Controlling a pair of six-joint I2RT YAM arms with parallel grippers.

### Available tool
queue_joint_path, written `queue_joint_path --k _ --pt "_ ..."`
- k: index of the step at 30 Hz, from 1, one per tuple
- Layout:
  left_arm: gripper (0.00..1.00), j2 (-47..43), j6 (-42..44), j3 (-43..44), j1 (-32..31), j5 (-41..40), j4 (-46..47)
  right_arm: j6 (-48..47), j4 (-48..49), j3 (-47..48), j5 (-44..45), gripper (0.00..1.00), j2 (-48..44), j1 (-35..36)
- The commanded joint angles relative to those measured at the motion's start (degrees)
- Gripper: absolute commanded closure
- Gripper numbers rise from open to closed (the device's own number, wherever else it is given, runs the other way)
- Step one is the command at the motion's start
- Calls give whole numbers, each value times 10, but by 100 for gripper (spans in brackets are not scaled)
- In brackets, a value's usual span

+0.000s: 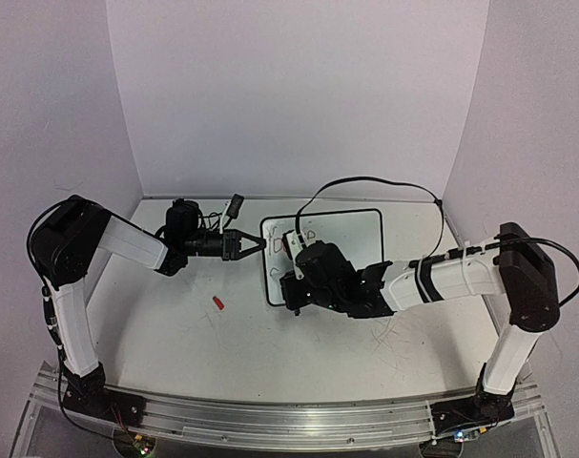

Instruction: Write a sentence on the whiteboard

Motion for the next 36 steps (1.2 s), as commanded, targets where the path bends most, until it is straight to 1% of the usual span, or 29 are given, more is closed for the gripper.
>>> queue_joint_path --k 1,10,36 --pt "100 -19 4 18 -13 10 -8 8 -10 -8 1 100 3 -3" --pt "100 -18 5 18 -13 10 -9 11 -20 -11 1 100 0 -5" --pt "100 -15 9 22 -13 8 -14 7 -16 -8 45 100 -31 -35"
